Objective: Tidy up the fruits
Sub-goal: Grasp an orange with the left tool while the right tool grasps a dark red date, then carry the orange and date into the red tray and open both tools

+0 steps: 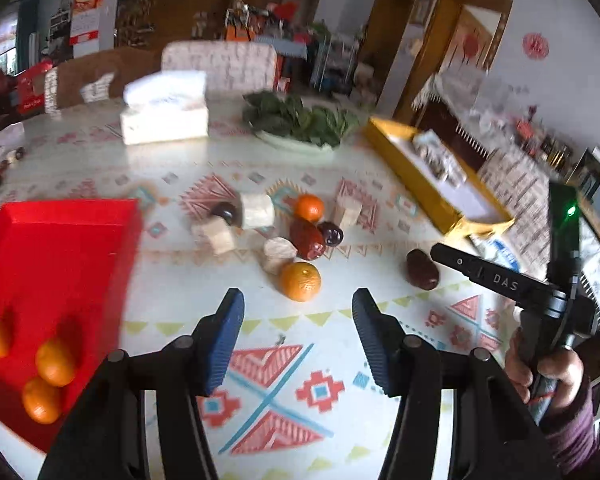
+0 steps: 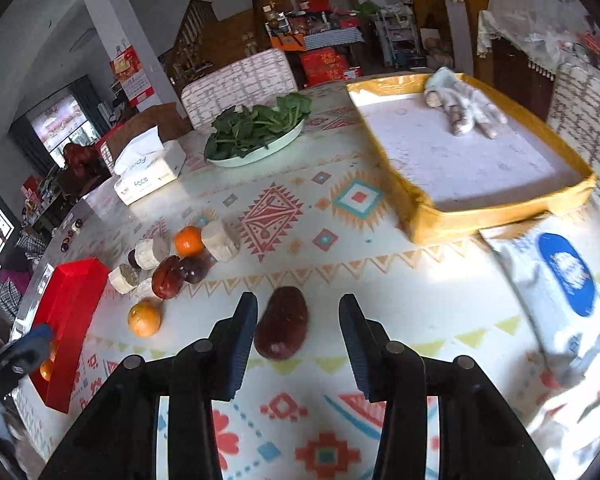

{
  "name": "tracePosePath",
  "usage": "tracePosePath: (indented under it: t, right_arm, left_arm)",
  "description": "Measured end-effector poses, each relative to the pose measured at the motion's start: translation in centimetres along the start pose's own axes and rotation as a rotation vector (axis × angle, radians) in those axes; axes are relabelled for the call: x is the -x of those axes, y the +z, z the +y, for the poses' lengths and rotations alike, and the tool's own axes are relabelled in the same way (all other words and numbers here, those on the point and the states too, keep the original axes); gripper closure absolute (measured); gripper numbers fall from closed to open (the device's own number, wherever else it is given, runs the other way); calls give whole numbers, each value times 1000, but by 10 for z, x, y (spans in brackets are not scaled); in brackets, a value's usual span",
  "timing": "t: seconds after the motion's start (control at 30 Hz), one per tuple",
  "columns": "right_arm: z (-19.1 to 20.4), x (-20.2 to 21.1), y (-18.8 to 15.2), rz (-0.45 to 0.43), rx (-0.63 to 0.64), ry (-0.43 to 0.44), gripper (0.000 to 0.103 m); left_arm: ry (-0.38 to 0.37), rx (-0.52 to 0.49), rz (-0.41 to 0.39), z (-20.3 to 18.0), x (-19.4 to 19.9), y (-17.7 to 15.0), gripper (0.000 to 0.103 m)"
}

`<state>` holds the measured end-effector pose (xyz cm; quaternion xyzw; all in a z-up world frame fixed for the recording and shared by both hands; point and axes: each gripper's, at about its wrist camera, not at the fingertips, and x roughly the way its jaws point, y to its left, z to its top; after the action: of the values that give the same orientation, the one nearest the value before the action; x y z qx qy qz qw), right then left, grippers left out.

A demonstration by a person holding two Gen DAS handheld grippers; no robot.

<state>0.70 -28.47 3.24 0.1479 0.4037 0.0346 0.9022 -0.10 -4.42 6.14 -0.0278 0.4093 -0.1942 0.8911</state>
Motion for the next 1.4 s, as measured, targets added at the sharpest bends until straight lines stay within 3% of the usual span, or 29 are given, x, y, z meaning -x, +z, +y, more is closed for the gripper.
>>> tracePosePath:
  t: [0.1,0.4,0.43,0.53,0.63,0.67,1.0,1.4]
  right_arm:
    - [4,-13,2,15,23,-4,57]
    - [11,-36,-7,67,87,-11,56]
    - [11,-36,-7,65,90,-13,56]
    - [14,-37,-9,61,108,-23,57]
    - [18,-38,-11,55,133,-50,61]
    - [20,-38,-11,53,140,-58,67]
    - [17,-37,-12,43,125,-40,67]
    - [19,-36,-13,41,131,-55,67]
  left_arm:
    - [49,-36,27,-8,-25,1,47]
    - [90,-52,88,-5,-77,6,48]
    - [89,-53,90,-5,-80,5,50]
    - [106,-84,74,-11,-81,4,70]
    - [106,-91,67,-13,-81,2,71]
    - [103,-86,65,-12,-80,2,71]
    - [71,-41,-15,-6,-28,-5,71]
    - [108,-5,-85,6,24,-29,71]
